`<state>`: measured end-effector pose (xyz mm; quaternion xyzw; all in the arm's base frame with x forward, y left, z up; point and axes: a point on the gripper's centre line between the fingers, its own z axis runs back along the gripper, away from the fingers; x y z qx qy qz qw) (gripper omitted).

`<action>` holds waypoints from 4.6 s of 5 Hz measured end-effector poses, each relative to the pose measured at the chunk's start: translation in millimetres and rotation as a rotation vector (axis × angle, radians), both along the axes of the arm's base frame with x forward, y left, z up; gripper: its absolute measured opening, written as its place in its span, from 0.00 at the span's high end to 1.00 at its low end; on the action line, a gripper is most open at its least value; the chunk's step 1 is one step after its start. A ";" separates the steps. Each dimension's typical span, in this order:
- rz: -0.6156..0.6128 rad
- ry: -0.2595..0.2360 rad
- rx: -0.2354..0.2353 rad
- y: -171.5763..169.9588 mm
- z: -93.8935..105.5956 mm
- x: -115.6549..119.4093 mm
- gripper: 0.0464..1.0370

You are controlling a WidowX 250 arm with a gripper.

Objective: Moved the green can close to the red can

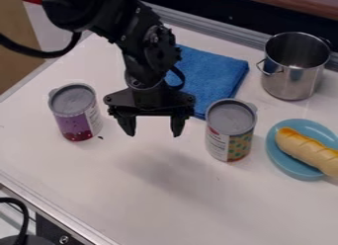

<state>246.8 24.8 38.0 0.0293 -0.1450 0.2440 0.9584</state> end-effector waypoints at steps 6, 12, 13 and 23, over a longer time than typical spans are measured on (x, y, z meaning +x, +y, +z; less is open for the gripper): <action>-0.948 0.017 -0.004 -80.6 25.7 57.5 0.04; -1.095 -0.076 -0.031 -118.4 1.2 96.2 0.04; -1.115 -0.048 -0.026 -109.2 -7.1 88.2 0.04; -1.226 0.171 0.089 47.9 -20.7 -30.8 0.04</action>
